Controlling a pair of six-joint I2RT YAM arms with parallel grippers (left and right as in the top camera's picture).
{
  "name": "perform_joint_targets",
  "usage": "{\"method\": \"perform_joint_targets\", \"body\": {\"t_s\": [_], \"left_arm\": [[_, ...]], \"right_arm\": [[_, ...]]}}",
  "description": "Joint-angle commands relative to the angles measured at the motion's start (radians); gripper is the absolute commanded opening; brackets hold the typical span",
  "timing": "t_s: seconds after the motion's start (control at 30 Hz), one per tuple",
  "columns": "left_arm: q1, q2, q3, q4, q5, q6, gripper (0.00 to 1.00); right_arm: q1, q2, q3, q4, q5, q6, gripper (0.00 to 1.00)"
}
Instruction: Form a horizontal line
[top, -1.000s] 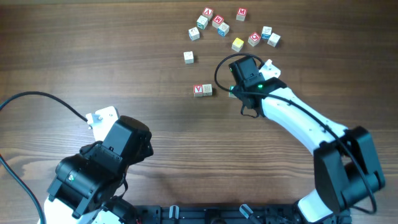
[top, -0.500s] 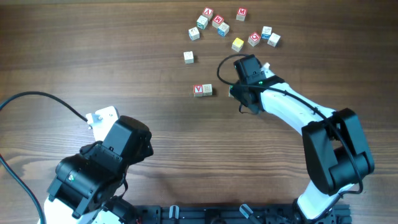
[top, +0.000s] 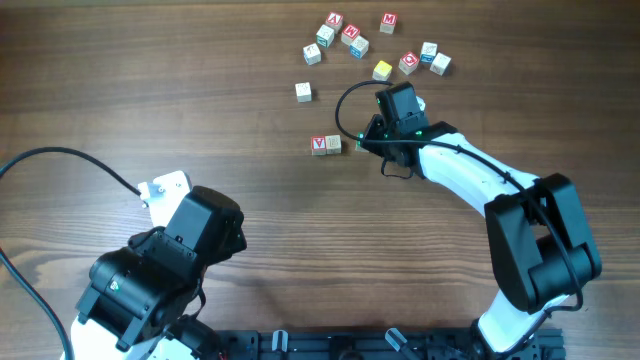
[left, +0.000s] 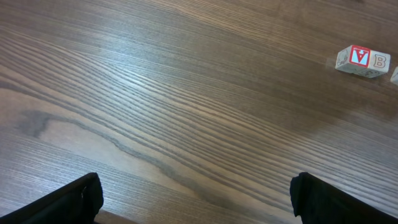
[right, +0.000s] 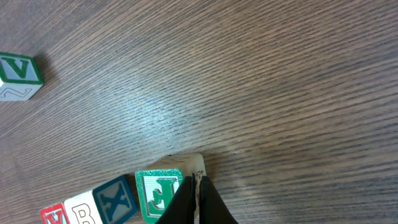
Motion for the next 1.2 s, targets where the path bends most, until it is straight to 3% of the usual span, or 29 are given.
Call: {"method": "perform_joint_targets", "body": {"t_s": [0.0,0.2,0.27,0.33,0.63,1.17], "left_arm": [[0.002,-0.001,-0.002,-0.001,-0.016,-0.021,1.0],[0.002,-0.001,-0.002,-0.001,-0.016,-0.021,1.0],[0.002,-0.001,-0.002,-0.001,-0.016,-0.021,1.0],[0.002,-0.001,-0.002,-0.001,-0.016,-0.021,1.0],[0.002,-0.001,-0.002,-0.001,-0.016,-0.021,1.0],[0.002,-0.001,-0.002,-0.001,-0.016,-0.021,1.0]], "right_arm": [[-0.002,0.024,-0.003,0.011,-0.009,-0.04,0.05],[-0.002,0.024,-0.003,0.026,-0.019,-0.068,0.05],[-0.002,0.024,-0.003,-0.021,0.058,0.054,0.05],[-0.002,0.024,-0.003,-0.032,0.074,0.077,0.05],[-0.002,0.039,-0.003,0.048,-0.025,-0.098,0.05],[-0.002,0.041,-0.003,0.084,-0.102,-0.204,0.05]]}}
